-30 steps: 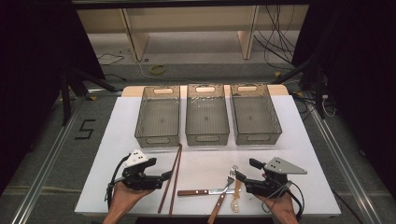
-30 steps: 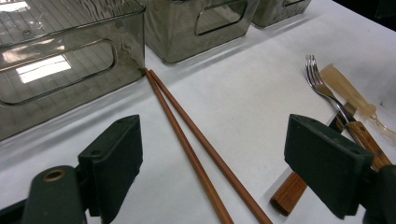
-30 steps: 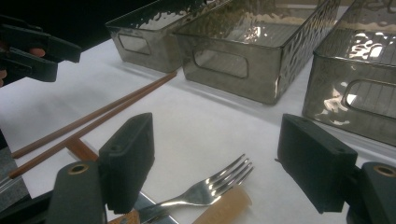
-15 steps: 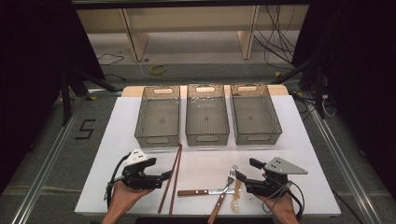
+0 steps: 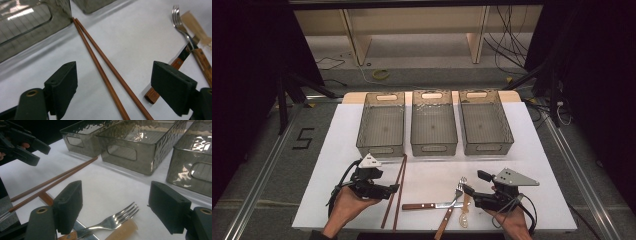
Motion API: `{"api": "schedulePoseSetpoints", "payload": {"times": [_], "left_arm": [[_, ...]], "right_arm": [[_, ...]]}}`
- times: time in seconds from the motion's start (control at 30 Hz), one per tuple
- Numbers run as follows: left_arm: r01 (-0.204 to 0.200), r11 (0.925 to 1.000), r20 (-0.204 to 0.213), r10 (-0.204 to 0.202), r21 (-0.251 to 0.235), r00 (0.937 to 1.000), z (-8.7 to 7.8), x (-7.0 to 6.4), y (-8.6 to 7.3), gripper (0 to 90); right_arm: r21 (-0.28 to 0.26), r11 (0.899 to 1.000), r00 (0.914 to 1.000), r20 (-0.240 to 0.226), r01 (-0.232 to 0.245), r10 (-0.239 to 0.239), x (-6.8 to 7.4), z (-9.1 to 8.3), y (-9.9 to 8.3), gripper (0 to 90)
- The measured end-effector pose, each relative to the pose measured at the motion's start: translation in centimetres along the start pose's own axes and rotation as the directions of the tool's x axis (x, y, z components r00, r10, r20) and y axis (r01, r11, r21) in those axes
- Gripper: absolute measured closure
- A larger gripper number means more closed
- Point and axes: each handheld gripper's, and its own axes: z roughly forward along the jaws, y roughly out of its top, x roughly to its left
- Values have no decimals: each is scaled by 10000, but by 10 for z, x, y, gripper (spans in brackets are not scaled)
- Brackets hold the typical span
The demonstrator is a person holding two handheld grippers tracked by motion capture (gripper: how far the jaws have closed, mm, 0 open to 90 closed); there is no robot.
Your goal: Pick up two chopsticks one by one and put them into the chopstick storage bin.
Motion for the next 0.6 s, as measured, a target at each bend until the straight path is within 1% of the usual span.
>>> {"api": "schedulePoseSetpoints", "payload": {"times": [0.07, 0.13, 0.2, 0.27, 0.3, 0.33, 0.4, 0.43, 0.5, 0.53, 0.57, 0.6], "left_arm": [[-35, 9983, -195, 47, 579, 9998, 5, -1, 3, 218], [-31, 9952, -333, 64, 979, 9994, 7, -1, 4, 249], [-135, 9899, -419, 196, 1414, 9989, 10, -2, 5, 277], [-120, 9856, -630, 229, 1689, 9977, 13, -3, 6, 306], [-193, 9825, -653, 319, 1851, 9974, 14, -3, 6, 321], [-175, 9804, -562, 291, 1964, 9980, 16, -3, 6, 328], [-221, 9740, -531, 349, 2255, 9980, 19, -4, 6, 340], [-305, 9690, -549, 453, 2451, 9975, 21, -4, 5, 358], [-345, 9617, -528, 507, 2718, 9973, 25, -5, 3, 396], [-327, 9589, -507, 489, 2818, 9975, 26, -5, 3, 413], [-352, 9577, -526, 523, 2857, 9972, 28, -5, 2, 433], [-430, 9541, -476, 597, 2962, 9971, 30, -7, 1, 449]], "right_arm": [[12, 10000, 10000, -43, 30, -30, 0, 0, 0, 282], [38, 10000, 10000, -83, 41, -41, 1, 0, 0, 282], [86, 10000, 9999, -110, 38, -37, 1, 1, 0, 281], [103, 9999, 9999, -129, 55, -53, 1, 1, 0, 282], [101, 9999, 9999, -140, 68, -66, 1, 1, 0, 282], [105, 9999, 9999, -143, 68, -66, 1, 1, 0, 282], [109, 9999, 9999, -142, 61, -59, 1, 1, 0, 282], [125, 9999, 9999, -146, 68, -66, 1, 1, 0, 282], [150, 9999, 9999, -152, 74, -72, 2, 2, 0, 282], [155, 9999, 9998, -166, 76, -73, 2, 2, 0, 282], [171, 9998, 9998, -175, 72, -69, 2, 2, 0, 282], [185, 9998, 9998, -180, 73, -70, 2, 2, 0, 282]]}}
